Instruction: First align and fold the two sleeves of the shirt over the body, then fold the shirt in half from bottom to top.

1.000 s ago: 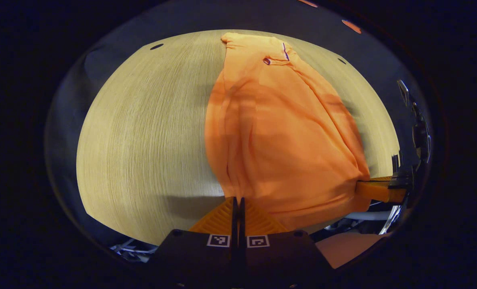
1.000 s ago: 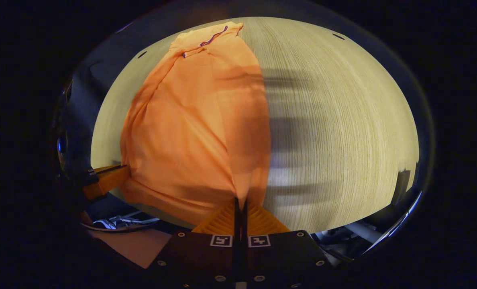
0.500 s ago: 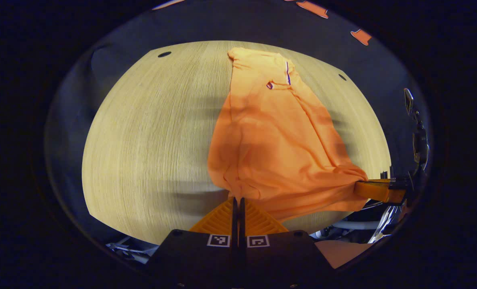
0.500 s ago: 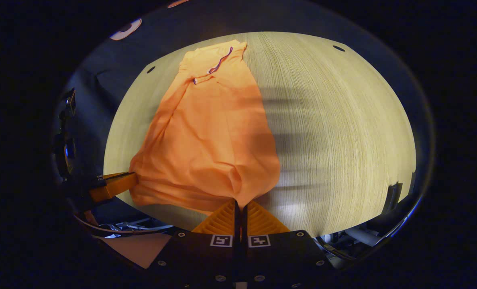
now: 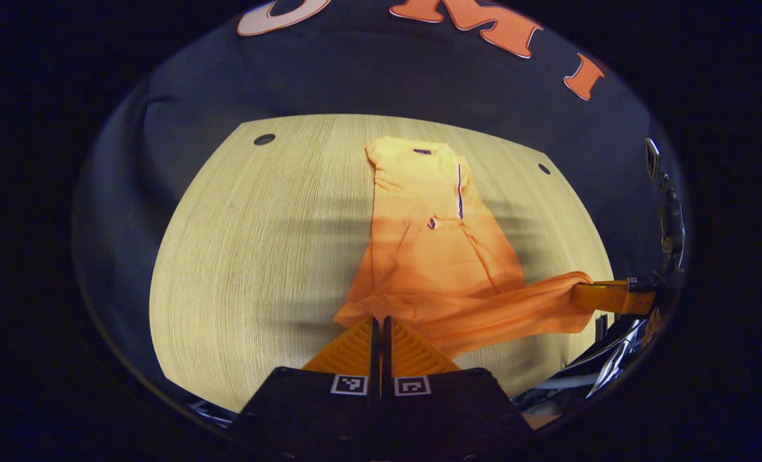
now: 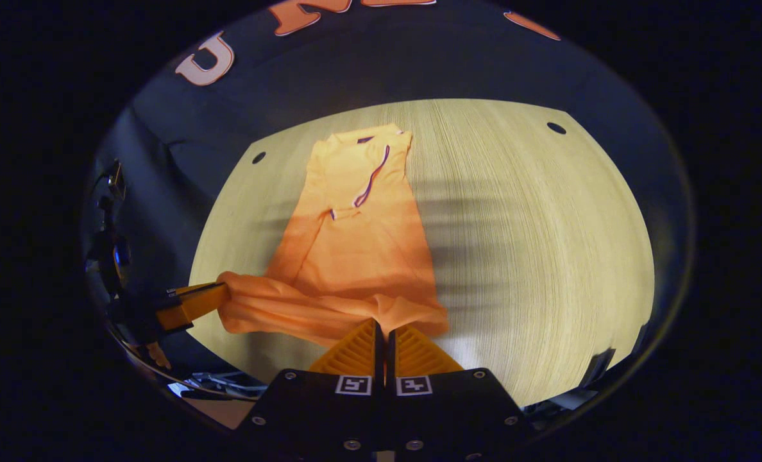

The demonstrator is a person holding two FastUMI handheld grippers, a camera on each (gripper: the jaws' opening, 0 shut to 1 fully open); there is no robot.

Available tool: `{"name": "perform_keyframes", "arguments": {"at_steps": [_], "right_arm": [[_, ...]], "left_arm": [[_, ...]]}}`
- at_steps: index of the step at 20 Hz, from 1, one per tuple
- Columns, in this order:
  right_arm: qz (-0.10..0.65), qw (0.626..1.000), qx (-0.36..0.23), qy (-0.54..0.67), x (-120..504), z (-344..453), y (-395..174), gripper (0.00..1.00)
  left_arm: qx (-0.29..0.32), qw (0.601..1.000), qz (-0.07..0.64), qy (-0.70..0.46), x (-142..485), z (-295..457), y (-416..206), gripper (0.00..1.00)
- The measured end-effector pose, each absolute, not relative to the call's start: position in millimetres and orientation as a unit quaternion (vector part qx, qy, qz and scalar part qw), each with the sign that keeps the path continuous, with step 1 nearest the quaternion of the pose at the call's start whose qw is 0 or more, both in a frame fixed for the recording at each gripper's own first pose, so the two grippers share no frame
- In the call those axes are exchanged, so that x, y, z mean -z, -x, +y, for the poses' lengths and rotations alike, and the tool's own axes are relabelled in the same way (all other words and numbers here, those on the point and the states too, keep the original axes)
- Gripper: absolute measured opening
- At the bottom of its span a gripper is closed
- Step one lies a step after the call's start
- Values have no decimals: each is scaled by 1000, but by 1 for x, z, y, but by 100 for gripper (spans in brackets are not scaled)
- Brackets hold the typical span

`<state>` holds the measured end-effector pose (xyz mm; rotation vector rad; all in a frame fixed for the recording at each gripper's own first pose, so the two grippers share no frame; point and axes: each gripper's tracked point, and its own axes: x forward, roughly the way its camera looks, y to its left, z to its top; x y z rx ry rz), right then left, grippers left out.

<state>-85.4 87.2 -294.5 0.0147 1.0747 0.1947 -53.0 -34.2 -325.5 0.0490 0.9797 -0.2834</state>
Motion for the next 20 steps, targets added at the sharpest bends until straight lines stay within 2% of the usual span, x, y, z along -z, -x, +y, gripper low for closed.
{"name": "perform_keyframes", "arguments": {"at_steps": [3, 4, 5, 12, 20], "right_arm": [[487, 868, -97, 7, 280, 92, 46, 0], [478, 872, -100, 10, 274, 96, 33, 3], [470, 877, -102, 13, 270, 99, 18, 0], [433, 896, -92, 13, 251, 107, -74, 0], [437, 897, -69, -9, 284, 106, -163, 0]], "left_arm": [[136, 886, 443, -15, 307, -40, 11, 1], [134, 890, 436, -14, 301, -40, -3, 1], [133, 894, 427, -15, 295, -40, -20, 1], [134, 911, 390, -3, 268, -55, -118, 1], [145, 912, 383, -3, 290, -69, -213, 1]]}}
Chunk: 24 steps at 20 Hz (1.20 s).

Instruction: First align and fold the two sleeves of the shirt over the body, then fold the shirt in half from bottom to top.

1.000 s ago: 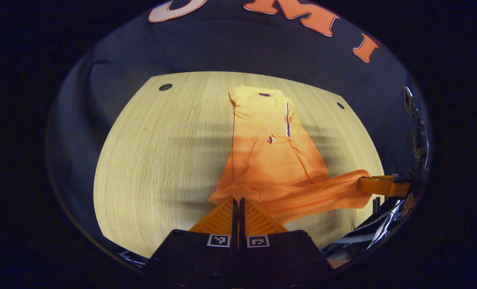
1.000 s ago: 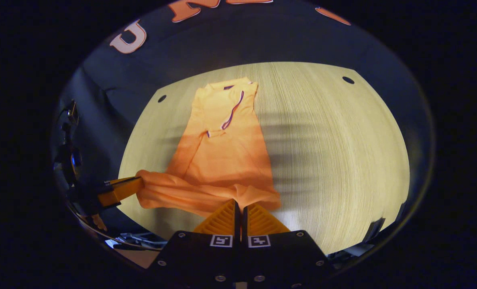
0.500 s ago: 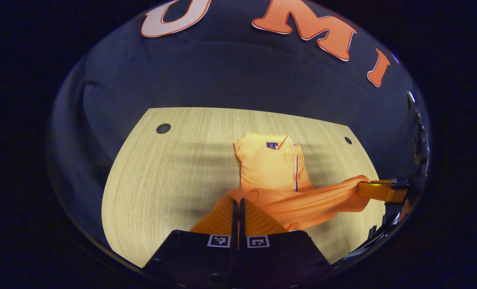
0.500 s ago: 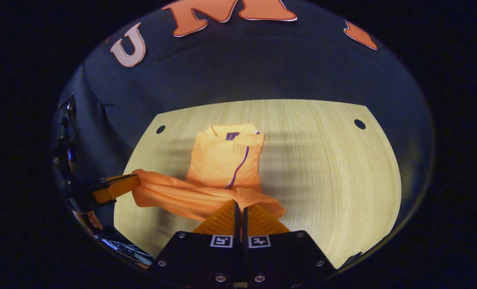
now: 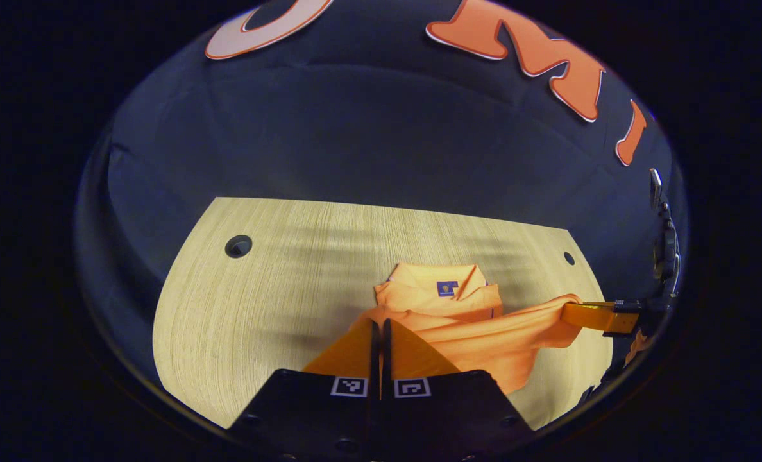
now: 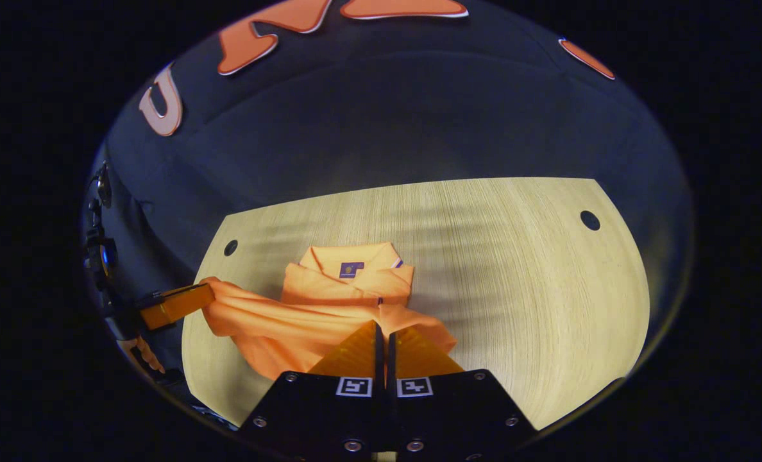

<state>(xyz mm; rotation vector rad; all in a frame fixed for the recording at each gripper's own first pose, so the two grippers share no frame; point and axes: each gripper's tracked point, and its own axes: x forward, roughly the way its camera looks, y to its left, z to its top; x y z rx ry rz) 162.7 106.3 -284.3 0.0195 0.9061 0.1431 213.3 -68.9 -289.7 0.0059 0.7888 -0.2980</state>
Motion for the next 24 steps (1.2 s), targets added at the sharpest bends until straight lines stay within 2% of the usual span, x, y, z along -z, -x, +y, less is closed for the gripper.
{"name": "perform_keyframes", "arguments": {"at_steps": [5, 12, 14, 16, 17, 19, 20, 24], "right_arm": [[442, 896, -52, -12, 311, 105, -203, 0], [457, 888, -45, -22, 339, 101, -220, 2], [448, 893, -42, -17, 339, 99, -225, 10], [447, 894, -35, -13, 340, 98, -224, 40], [449, 893, -31, -9, 342, 96, -222, 55], [448, 893, -26, 0, 341, 90, -221, 88], [446, 895, -24, 4, 340, 89, -221, 99], [430, 902, -23, 2, 330, 92, -215, 99]], "left_arm": [[146, 906, 393, -54, 321, -78, -244, 1], [137, 904, 400, -60, 356, -81, -265, 1], [115, 906, 403, -60, 361, -73, -268, 1], [115, 904, 407, -54, 363, -73, -267, 3], [112, 905, 407, -54, 367, -70, -268, 9], [100, 911, 397, -58, 364, -61, -273, 70], [89, 914, 390, -64, 361, -56, -277, 100], [81, 930, 355, -53, 330, -48, -275, 100]]}}
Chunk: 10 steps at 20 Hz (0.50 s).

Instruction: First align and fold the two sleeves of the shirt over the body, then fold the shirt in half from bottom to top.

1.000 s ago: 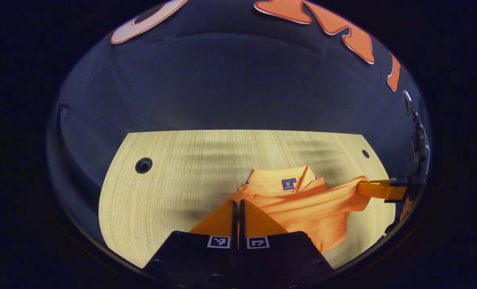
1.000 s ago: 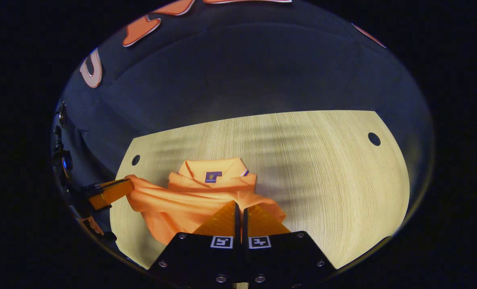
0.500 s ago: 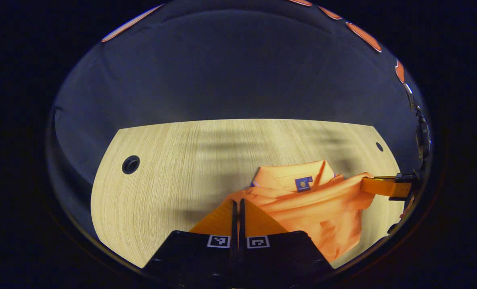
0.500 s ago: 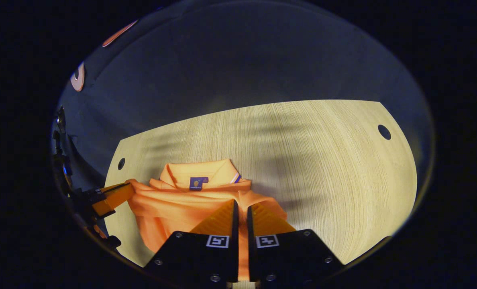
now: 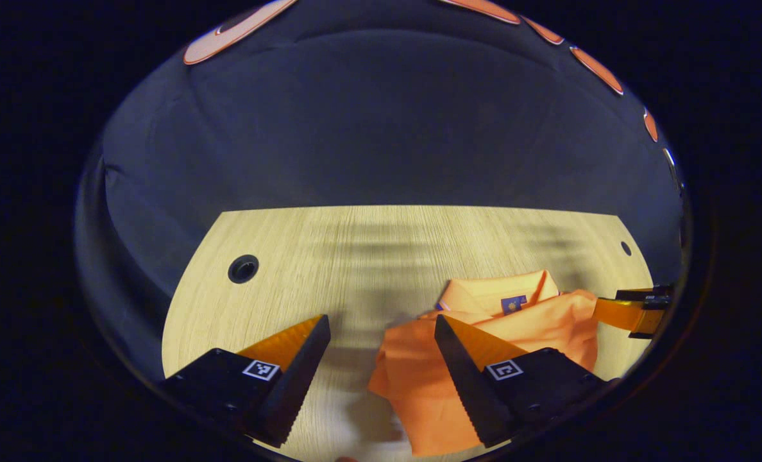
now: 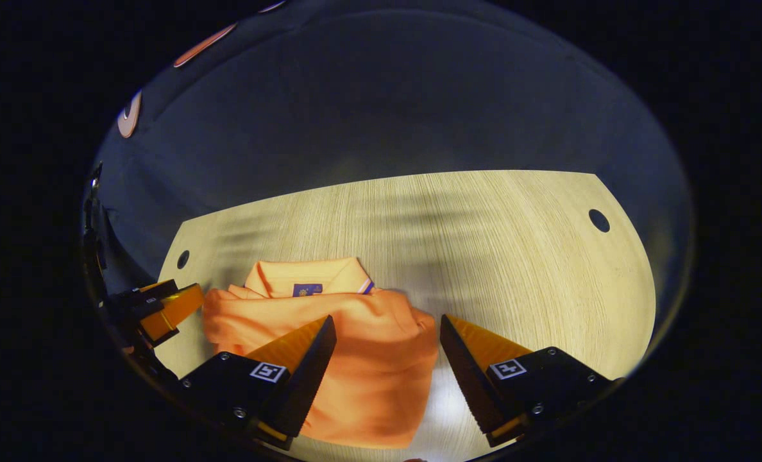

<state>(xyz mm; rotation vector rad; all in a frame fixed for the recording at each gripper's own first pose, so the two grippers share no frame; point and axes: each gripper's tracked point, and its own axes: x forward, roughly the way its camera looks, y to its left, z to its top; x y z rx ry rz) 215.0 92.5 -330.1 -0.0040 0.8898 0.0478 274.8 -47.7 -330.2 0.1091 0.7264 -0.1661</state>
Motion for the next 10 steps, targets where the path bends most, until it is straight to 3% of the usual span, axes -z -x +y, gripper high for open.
{"name": "perform_keyframes", "arguments": {"at_steps": [10], "right_arm": [[312, 947, -71, 19, 208, 116, -167, 99]], "left_arm": [[83, 971, 219, -49, 186, -31, -226, 100]]}}
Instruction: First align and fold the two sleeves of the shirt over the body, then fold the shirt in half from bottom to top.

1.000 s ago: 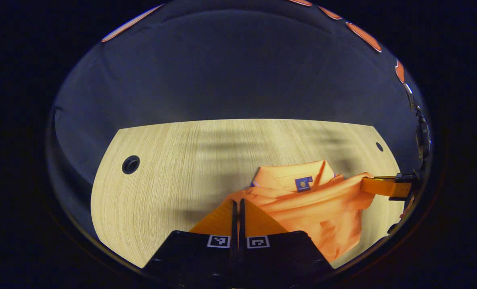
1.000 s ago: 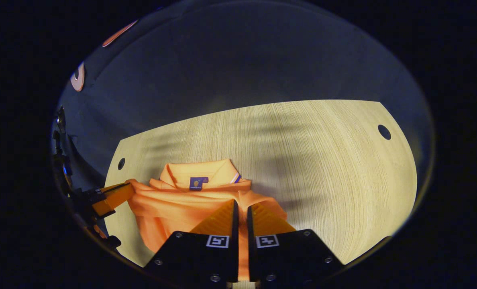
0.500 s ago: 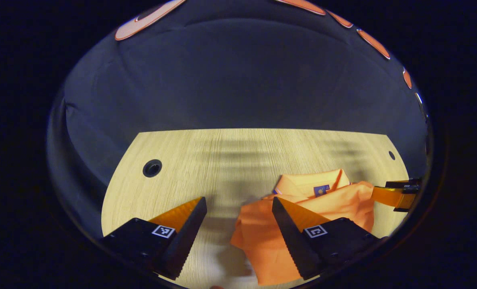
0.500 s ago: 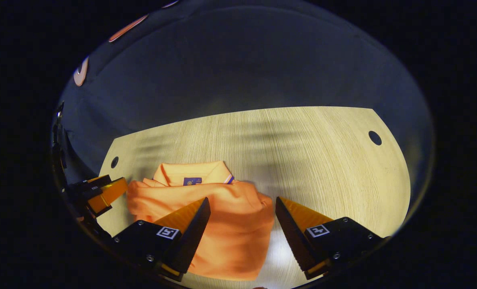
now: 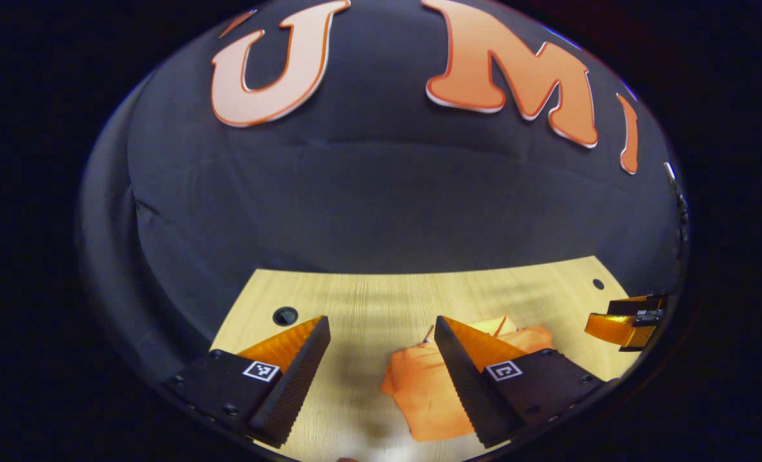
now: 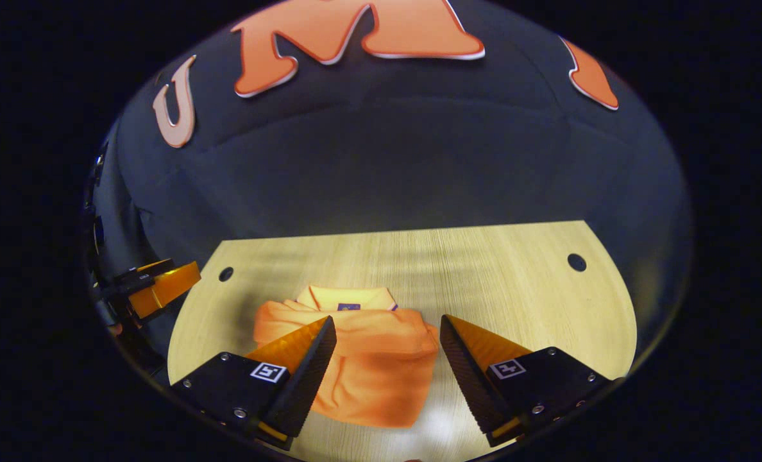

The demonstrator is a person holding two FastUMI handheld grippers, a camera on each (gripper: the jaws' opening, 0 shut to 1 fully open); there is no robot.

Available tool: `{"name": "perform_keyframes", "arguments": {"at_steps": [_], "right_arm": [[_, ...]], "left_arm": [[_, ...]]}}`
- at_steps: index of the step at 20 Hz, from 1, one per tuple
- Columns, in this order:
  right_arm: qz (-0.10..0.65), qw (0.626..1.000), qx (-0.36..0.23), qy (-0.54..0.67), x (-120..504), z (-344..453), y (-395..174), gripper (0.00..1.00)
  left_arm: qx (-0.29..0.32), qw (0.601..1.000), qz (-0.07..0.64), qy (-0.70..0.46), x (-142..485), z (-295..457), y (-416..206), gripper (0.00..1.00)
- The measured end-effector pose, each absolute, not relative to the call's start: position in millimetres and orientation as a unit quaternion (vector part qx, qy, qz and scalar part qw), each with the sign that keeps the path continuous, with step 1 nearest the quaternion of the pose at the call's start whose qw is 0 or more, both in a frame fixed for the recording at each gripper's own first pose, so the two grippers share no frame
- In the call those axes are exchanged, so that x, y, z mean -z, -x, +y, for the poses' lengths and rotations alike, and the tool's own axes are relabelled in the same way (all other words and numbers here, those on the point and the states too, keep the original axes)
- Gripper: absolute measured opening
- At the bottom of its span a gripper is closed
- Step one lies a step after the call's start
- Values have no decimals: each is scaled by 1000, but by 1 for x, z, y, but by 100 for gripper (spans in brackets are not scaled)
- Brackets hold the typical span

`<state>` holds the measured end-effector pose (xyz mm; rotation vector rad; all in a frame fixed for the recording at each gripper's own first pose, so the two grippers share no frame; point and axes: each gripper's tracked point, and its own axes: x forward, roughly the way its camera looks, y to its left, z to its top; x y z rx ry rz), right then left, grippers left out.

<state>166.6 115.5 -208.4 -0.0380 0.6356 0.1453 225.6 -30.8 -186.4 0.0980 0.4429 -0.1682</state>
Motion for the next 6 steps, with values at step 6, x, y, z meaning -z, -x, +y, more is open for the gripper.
{"name": "perform_keyframes", "arguments": {"at_steps": [6], "right_arm": [[210, 973, -97, 2, 116, 129, -110, 99]], "left_arm": [[66, 991, 115, -23, 83, -18, -150, 100]]}}
